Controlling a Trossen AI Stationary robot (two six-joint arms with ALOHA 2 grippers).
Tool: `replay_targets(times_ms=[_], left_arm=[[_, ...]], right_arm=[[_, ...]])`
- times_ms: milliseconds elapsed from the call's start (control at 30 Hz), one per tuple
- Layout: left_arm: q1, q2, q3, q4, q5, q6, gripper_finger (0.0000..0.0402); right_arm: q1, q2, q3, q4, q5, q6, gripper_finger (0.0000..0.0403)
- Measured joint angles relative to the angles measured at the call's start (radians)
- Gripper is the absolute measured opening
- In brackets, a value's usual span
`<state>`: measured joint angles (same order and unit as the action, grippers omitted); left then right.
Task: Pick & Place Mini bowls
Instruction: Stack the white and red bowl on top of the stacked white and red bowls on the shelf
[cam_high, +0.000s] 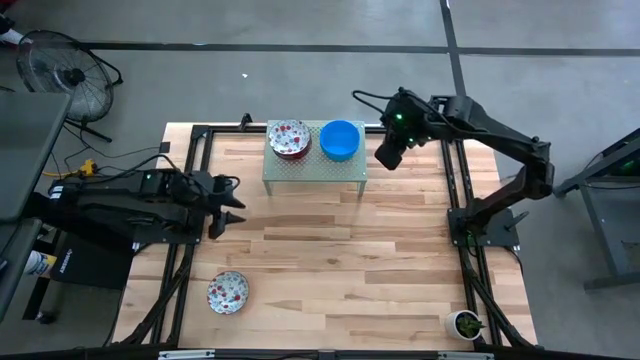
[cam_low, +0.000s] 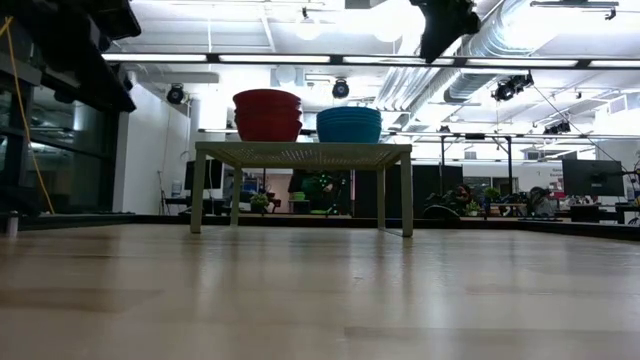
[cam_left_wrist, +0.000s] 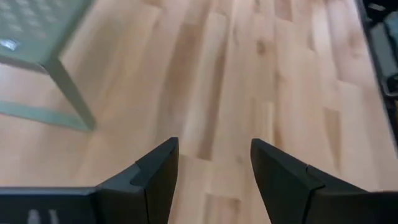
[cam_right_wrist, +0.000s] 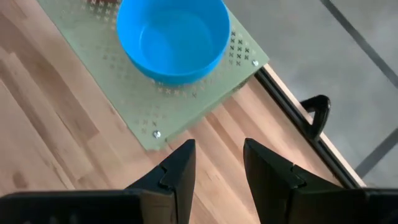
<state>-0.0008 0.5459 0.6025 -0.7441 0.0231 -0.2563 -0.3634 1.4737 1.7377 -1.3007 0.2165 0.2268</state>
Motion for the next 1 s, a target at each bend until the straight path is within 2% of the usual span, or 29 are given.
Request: replay_targets(times_ms=[200,500,733,1000], left_arm=[[-0.088,0.005,0.000,-0.039,0.056,-0.075,0.0197],[-0.404,0.133,0.000,-0.031,0.009,-0.333,0.0197],[-0.609,0.308,0.000,-0.007,-0.015,-0.569,0.0197],[-0.739,0.485,0.000,0.119,-0.012,-0.694,0.0197]], right_arm=[[0.000,-0.099,-0.160,0.059,0.012,0.005,0.0124],[0.043,-0.316,-0.454,0.235,-0.029,0.046,0.0124],[0.071,-0.427,-0.528,0.243,-0.028,0.046,0.0124],[0.092,-0.490,-0.531,0.238,-0.029,0.032,0.0124]])
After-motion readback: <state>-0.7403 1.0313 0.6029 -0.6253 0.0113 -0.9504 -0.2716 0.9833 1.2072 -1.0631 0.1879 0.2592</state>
